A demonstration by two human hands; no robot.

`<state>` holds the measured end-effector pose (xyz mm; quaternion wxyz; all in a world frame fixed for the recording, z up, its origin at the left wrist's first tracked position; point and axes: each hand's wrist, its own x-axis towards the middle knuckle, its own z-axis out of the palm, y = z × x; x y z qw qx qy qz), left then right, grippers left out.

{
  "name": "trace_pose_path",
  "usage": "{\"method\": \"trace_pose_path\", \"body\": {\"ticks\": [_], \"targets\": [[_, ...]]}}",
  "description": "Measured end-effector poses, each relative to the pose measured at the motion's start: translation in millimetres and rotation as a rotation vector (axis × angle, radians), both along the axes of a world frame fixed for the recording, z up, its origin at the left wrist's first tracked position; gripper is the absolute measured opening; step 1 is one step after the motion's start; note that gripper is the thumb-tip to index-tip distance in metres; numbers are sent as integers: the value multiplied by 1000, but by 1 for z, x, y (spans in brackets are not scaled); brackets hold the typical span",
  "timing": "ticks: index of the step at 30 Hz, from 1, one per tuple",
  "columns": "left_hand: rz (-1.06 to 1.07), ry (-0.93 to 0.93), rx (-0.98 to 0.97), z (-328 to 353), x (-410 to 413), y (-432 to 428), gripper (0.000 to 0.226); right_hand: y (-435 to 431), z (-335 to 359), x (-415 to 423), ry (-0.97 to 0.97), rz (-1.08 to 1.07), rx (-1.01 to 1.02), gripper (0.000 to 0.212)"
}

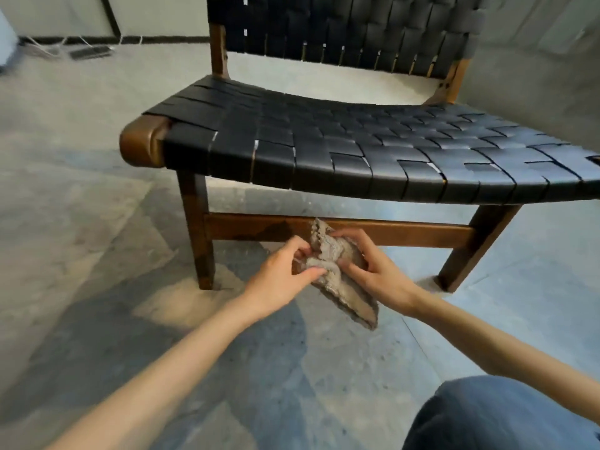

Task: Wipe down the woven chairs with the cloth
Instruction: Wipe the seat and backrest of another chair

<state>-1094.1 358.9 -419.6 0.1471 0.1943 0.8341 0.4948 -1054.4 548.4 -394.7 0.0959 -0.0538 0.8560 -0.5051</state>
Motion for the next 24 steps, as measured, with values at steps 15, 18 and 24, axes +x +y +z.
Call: {"method": "trace_pose_path", "body": {"ticks": [15,18,24], "targets": [[469,-311,571,-6,8,-117,32,-120,-12,-19,-23,176,237,21],[328,-206,433,-5,15,-142,29,-131,-12,-18,-19,93,230,21],[344,188,-40,-11,24,-168,49,-160,2,-17,116,220,327,18]]}}
